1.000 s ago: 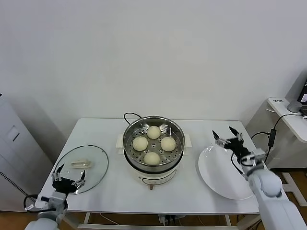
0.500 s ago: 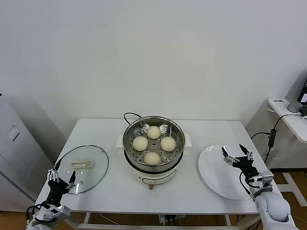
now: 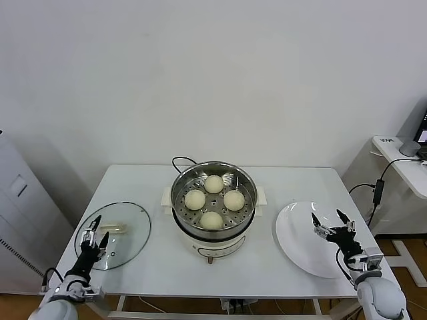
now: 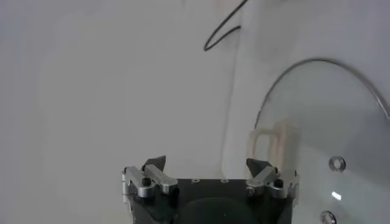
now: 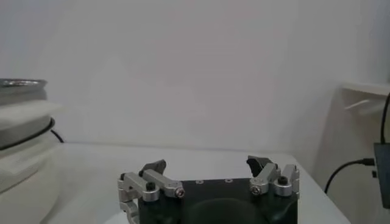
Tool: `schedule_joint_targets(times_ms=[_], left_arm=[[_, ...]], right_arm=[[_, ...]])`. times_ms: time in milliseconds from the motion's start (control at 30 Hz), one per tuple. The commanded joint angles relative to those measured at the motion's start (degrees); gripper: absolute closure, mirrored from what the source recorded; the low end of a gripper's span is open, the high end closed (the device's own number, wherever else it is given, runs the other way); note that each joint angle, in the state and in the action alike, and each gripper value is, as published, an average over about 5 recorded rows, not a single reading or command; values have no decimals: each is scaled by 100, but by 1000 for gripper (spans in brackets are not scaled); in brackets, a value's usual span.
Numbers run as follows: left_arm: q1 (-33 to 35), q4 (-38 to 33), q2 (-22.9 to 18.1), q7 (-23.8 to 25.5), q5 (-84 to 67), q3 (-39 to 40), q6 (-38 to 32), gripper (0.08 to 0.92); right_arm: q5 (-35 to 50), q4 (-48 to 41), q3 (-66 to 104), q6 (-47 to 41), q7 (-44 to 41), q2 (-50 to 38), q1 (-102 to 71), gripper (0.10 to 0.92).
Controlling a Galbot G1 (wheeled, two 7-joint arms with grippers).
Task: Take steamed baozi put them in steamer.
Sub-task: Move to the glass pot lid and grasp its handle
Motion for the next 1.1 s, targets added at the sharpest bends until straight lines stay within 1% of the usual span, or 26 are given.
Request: schedule_joint_targets(times_ms=[33,333,833,933,1100], left_arm=[[-578,775,-61,-139,954,39,-299,177],[-846,1031,-50,-161,1000,93,-116,177],[-1012,1137,-102,-169,962,210,150,181],[-1007,1150,-121,-168,938,216,114,220],[-1016,1165,-167,-185,900,217,56,359]], right_arm=[[-84,-36,76,33,-40,71,-67,203],[-168,-184,82,95,-106,122,-39,203],[-201,-302,102,144,-188,113,3,203],[-201,-322,115,145,-196,121,11,203],[-202,-326,118,135,-204,136,24,203]])
